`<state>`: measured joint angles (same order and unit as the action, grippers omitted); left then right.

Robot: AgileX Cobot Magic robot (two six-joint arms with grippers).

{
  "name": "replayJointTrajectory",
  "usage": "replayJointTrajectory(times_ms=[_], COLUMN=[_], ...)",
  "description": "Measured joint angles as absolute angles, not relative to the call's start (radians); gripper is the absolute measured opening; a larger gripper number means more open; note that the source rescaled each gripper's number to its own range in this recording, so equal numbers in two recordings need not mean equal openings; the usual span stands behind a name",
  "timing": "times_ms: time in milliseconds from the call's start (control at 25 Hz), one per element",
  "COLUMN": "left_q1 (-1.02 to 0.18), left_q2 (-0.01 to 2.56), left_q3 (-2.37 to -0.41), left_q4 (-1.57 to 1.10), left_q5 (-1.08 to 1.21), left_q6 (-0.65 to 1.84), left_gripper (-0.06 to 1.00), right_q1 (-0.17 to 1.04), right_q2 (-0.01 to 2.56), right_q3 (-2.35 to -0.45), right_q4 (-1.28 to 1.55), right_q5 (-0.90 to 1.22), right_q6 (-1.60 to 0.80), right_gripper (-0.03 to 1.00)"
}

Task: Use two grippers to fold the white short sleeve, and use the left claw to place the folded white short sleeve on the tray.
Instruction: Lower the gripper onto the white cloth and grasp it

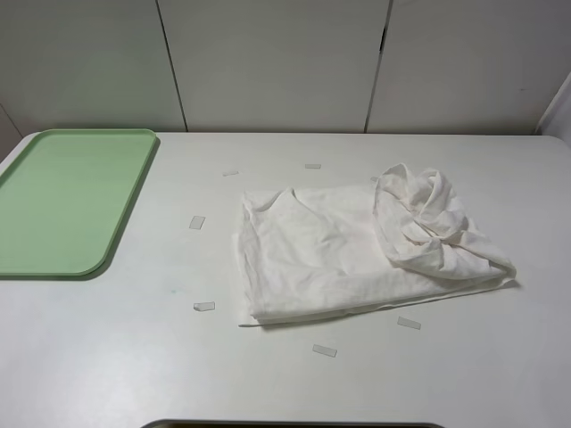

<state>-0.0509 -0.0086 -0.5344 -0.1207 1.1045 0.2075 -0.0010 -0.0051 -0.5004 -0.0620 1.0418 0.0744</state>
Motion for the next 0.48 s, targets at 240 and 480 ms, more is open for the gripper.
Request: replayJointTrajectory(times_ms=[240,480], left_q1=[-0.051,-0.051], left_q2=[-0.009,-0.009], left_q3=[-0.534,-0.534], left_q4=[-0.121,-0.121], left_q5=[1.104,1.104], left_q6=[0.207,0.207], left_gripper=[0.97,0.97], right_q1=[-0.001,-0.001], right_q2=[-0.005,-0.005], right_q3=[-0.492,-0.492], right_q4=[-0.062,-0.062], right_q5=[1.026,1.026], right_q6=[0.074,0.074], right_gripper=[1.00,1.00])
